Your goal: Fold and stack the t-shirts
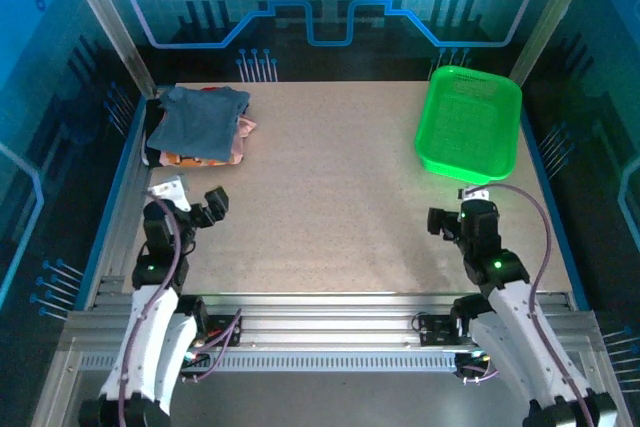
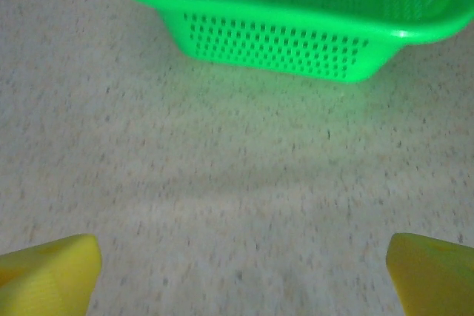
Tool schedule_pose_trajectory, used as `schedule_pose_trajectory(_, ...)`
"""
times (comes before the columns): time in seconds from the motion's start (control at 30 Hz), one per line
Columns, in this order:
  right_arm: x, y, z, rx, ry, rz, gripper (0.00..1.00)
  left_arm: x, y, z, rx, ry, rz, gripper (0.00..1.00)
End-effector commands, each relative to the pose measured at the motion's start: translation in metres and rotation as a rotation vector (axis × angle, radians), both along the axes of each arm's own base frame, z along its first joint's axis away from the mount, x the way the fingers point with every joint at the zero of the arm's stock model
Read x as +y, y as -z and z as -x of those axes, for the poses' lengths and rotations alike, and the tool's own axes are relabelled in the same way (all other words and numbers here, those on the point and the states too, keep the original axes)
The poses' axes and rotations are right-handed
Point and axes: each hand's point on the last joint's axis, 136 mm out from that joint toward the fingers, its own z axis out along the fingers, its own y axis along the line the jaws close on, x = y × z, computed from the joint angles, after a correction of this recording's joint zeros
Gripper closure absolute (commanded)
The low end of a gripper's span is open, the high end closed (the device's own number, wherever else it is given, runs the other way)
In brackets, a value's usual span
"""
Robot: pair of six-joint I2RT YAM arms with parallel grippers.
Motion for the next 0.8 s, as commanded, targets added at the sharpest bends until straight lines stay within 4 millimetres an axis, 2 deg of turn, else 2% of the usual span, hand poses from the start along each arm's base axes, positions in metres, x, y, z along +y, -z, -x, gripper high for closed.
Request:
schedule_pose_trajectory(0.0,0.009,-0.033,-0.041,-0.26,-0.058,-0.01,0.0,0.012,-0.023,-0.032,-0.165,-0.034,-0.093,0.01)
schedule_pose_trajectory(0.07,0.008,-0.033,-0.051,-0.313,-0.055,0.005,0.0,0.013,-0.004,-0.046,-0.11,-0.028,-0.094,0.01)
schedule_pose_trajectory(0.13,0.006,-0.027,-0.059,-0.325,-0.052,0.039,0.0,0.007,0.004,-0.059,-0.124,0.003,-0.066,0.01)
schedule_pose_trajectory(0.23,0.006,-0.011,-0.069,-0.336,-0.073,0.062,0.0,0.009,0.027,-0.077,-0.112,-0.003,-0.045,0.01)
schedule_pose_trajectory(0.3,0.003,-0.005,-0.079,-0.354,-0.075,0.062,0.0,0.002,0.032,-0.091,-0.071,0.054,-0.077,0.01)
schedule_pose_trajectory(0.37,-0.003,-0.004,-0.091,-0.369,-0.07,0.03,0.0,-0.002,0.032,-0.099,-0.115,0.087,-0.119,0.01)
schedule_pose_trajectory(0.4,-0.007,-0.004,-0.099,-0.387,-0.057,-0.002,0.0,-0.001,0.04,-0.103,-0.11,0.09,-0.115,0.01)
schedule_pose_trajectory(0.47,-0.012,0.004,-0.114,-0.353,-0.061,-0.011,0.0,-0.018,0.052,-0.109,-0.107,0.186,-0.13,0.01)
schedule_pose_trajectory(0.5,-0.015,0.012,-0.121,-0.344,-0.057,-0.026,0.0,-0.019,0.054,-0.111,-0.119,0.183,-0.141,0.01)
schedule_pose_trajectory(0.6,-0.004,0.019,-0.136,-0.261,-0.084,0.033,0.0,-0.015,0.055,-0.112,-0.096,0.159,-0.138,0.01)
schedule_pose_trajectory(0.7,0.02,0.031,-0.154,-0.137,-0.18,0.087,0.0,-0.014,0.057,-0.113,-0.076,0.149,-0.151,0.01)
schedule_pose_trajectory(0.77,0.023,0.031,-0.159,-0.113,-0.204,0.08,0.0,-0.015,0.058,-0.113,-0.071,0.149,-0.155,0.01)
